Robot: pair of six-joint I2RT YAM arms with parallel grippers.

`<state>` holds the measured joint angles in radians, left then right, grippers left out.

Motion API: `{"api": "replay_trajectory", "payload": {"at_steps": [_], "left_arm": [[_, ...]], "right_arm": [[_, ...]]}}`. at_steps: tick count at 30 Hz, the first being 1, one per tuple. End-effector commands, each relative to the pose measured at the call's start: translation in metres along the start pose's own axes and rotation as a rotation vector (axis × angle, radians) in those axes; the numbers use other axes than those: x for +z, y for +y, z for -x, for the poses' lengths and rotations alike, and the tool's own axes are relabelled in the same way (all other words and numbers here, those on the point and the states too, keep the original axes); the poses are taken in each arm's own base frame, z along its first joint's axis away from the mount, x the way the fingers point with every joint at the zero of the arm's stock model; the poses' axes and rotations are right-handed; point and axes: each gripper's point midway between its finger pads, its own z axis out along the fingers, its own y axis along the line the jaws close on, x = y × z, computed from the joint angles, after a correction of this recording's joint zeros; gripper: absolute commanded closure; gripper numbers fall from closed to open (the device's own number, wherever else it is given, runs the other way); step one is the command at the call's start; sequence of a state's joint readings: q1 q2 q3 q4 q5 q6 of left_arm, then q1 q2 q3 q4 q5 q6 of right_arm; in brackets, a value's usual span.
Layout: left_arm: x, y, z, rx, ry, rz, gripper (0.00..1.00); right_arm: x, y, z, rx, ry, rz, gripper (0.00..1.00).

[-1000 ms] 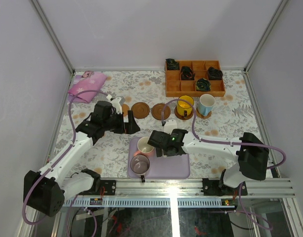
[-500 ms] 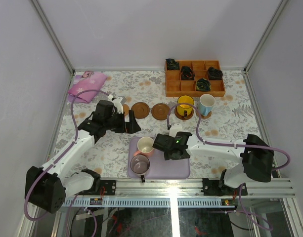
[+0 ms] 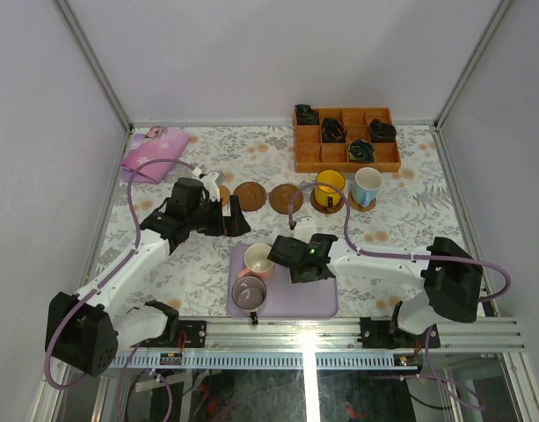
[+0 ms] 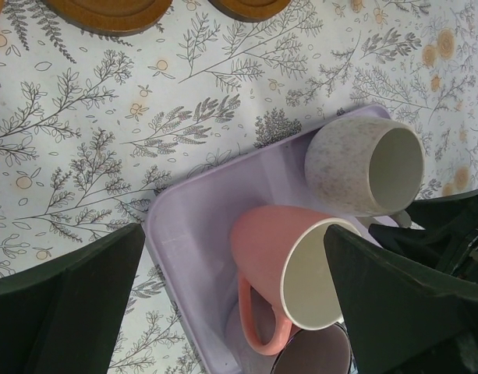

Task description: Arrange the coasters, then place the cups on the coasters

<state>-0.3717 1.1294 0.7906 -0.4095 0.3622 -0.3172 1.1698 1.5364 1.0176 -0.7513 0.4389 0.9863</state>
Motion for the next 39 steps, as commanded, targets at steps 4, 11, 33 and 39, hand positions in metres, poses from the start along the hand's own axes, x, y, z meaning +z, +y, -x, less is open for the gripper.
{"api": "replay_trajectory", "payload": {"at_steps": [4,11,33,39], "left_arm": [[0.001,-0.007,0.022,0.042,-0.066,-0.014,0.0],[0.002,-0.004,0.023,0.044,-0.066,-0.004,0.0],[0.003,0.005,0.051,0.068,-0.145,0.078,0.0],[0.007,0.012,0.063,0.069,-0.169,0.112,0.0]], "right_arm": [[0.003,0.006,0.011,0.005,-0.002,0.031,0.62],[0.009,0.006,-0.001,-0.018,0.051,0.03,0.96],[-0.045,0.002,0.115,0.015,-0.286,0.003,1.0],[-0.041,0.0,0.165,0.032,-0.389,0.016,1.0]]}}
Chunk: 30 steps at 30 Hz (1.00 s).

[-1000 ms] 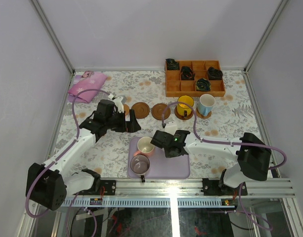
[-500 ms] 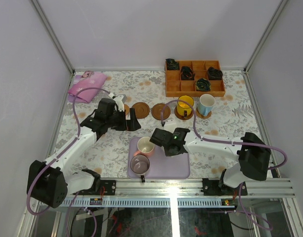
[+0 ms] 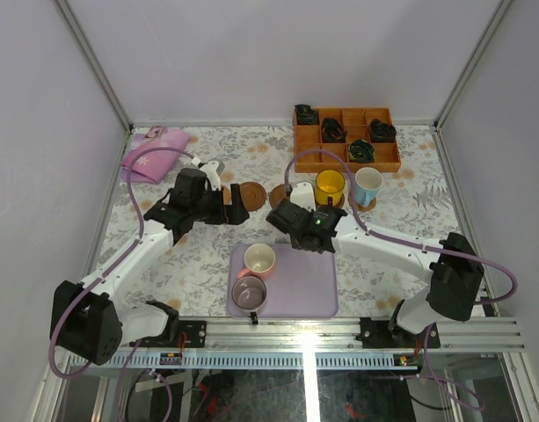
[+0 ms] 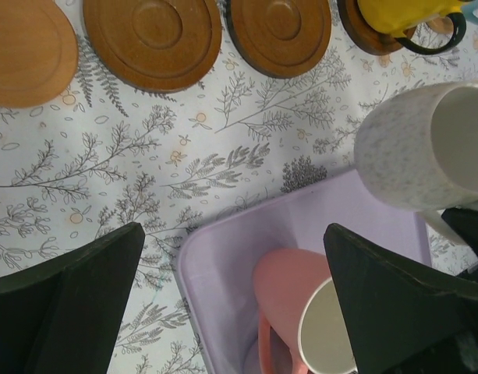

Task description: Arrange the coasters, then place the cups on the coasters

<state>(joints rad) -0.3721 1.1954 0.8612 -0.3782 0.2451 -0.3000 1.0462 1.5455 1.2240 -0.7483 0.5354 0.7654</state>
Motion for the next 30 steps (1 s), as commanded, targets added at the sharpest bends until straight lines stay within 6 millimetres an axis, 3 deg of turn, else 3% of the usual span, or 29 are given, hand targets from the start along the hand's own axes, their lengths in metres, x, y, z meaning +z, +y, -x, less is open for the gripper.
{"api": "replay_trajectory", "payload": {"at_steps": [1,8,14,20,30], "left_arm": [[0.003,0.002,0.034,0.031,-0.106,0.02,0.0],[0.01,0.017,0.057,-0.047,-0.186,0.021,0.0],[0.015,0.033,0.068,-0.061,-0.235,0.043,0.0],[0.021,0.04,0.062,-0.056,-0.214,0.067,0.0],[0.025,0.046,0.056,-0.055,-0.196,0.085,0.0]], "right_arm": [[0.0,0.0,0.08,0.055,-0.223,0.004,1.0],[0.032,0.013,0.129,0.065,-0.316,0.052,1.0],[0.061,0.019,0.152,0.064,-0.381,0.04,1.0],[0.08,0.016,0.158,0.082,-0.4,0.021,1.0],[0.102,0.015,0.147,0.099,-0.363,0.019,1.0]]}}
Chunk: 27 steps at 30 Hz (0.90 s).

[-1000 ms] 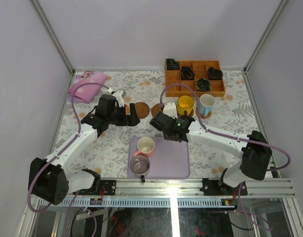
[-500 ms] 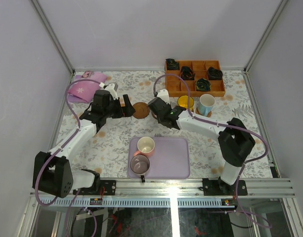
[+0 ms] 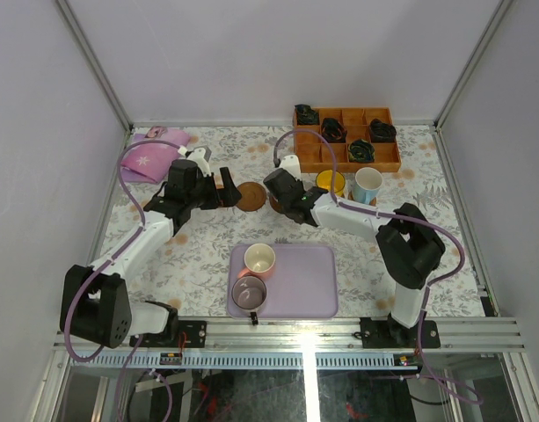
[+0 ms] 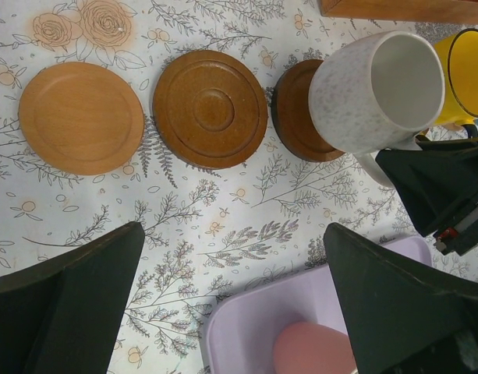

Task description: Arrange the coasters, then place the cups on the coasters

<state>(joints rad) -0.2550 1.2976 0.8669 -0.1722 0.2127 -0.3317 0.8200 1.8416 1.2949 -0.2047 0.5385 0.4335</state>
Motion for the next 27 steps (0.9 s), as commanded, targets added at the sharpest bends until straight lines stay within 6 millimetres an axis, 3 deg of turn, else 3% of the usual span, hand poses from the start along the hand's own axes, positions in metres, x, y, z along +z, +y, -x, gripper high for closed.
{"api": "replay_trajectory", "payload": {"at_steps": [1,21,24,27], "left_arm": [[0.005,0.005,0.006,0.021,-0.035,0.01,0.0],[0.004,0.004,0.004,0.021,-0.029,0.003,0.0],[0.004,0.003,0.004,0.021,-0.028,0.001,0.0],[0.004,0.003,0.004,0.02,-0.027,0.002,0.0]], "right_arm": [[-0.002,0.008,0.051,0.107,-0.149,0.018,1.0],[0.009,0.009,0.016,0.128,-0.036,0.011,0.99],[0.01,0.009,0.008,0.121,-0.007,0.011,0.78],[0.01,0.01,0.001,0.118,0.014,0.014,0.66]]}}
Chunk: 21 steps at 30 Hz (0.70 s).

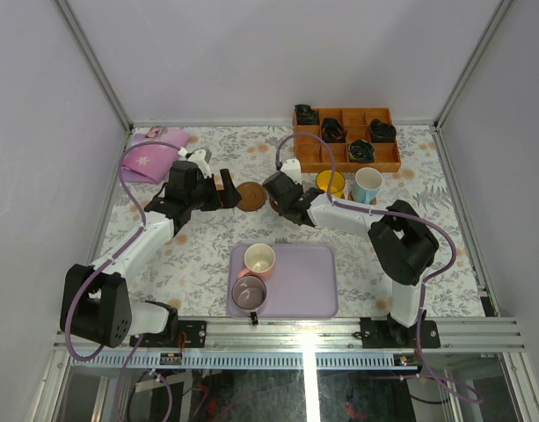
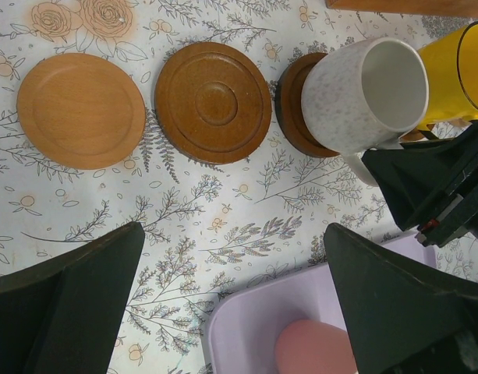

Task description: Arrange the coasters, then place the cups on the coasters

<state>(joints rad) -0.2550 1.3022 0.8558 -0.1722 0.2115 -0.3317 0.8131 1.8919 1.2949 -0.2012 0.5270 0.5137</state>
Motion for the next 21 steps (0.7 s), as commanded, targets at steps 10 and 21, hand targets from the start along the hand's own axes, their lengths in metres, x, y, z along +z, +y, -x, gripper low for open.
{"api": "replay_trajectory", "payload": {"at_steps": [10,21], "left_arm": [[0.003,-0.001,0.008,0.017,-0.033,-0.01,0.0],[-0.009,-0.009,0.015,0.068,-0.022,-0.031,0.0]], "right_arm": [[-0.008,0.004,0.015,0.05,-0.015,0.027,0.36],[-0.051,0.002,0.042,0.057,-0.053,0.085,0.14]]}}
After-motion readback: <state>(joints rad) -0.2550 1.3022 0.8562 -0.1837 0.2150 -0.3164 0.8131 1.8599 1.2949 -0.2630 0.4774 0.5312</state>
